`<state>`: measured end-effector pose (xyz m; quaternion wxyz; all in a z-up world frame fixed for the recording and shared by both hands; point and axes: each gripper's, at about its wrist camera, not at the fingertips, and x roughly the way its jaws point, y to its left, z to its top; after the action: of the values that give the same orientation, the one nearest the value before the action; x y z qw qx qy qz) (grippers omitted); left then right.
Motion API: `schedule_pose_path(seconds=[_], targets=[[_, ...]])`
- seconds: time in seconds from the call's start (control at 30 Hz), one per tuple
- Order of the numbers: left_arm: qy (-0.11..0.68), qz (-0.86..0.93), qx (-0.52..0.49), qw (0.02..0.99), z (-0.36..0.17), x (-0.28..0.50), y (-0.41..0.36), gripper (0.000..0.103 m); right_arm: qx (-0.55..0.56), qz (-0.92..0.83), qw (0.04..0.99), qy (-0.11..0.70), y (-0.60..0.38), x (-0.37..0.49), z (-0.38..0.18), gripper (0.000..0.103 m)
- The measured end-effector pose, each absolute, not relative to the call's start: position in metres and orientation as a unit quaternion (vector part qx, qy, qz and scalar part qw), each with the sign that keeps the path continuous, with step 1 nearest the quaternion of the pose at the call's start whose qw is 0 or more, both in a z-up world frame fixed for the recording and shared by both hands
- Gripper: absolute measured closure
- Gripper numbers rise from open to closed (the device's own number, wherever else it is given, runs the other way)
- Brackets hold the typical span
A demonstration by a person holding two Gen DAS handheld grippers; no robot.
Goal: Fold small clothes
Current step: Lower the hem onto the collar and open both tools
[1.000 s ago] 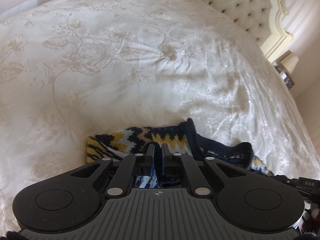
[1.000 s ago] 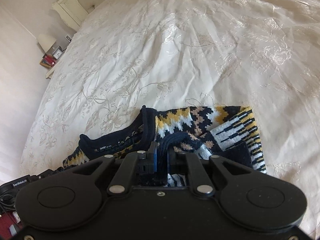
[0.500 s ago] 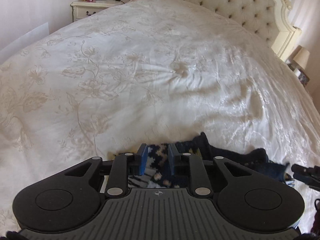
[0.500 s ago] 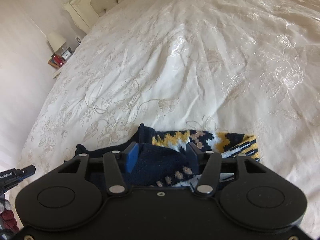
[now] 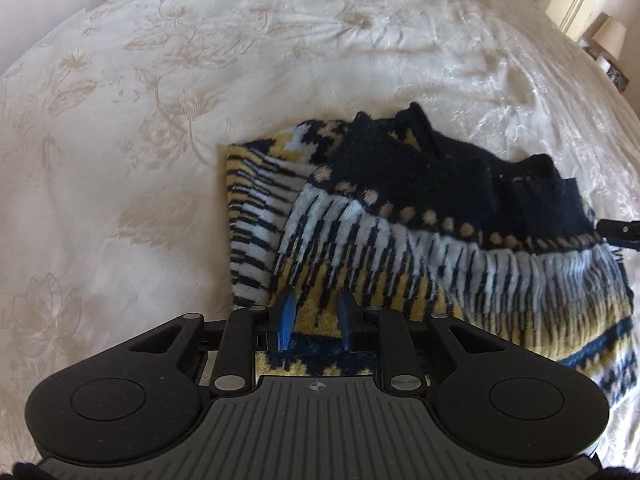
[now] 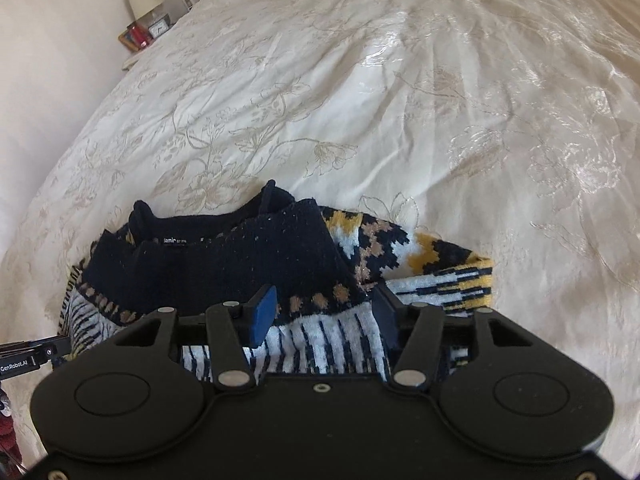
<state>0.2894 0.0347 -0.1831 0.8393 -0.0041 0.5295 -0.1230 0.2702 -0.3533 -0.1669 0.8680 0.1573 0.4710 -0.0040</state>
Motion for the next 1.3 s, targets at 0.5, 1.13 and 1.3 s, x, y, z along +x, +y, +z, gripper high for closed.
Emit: schedule_pose_path(seconds=[0.5,1.13,1.3], targets=[[0.543,-0.133,0.023,0.829,-0.189,0.299,0.031,0.08,0.014,0.026,0.867,0.497,-0.33,0.308,-0.168,0.095],[0.496,-0.198,0.065,0.843,-0.143,0.28,-0.019,0.078,0.082,-0.045,0.88,0.465,-0.349,0.262,-0.153,0.053],[0.499,-0.22,0.088,0.834,-0.162,0.283,-0.051,0.078,0.077,-0.032,0.874,0.479,-0.327,0.234,-0.161,0.053]])
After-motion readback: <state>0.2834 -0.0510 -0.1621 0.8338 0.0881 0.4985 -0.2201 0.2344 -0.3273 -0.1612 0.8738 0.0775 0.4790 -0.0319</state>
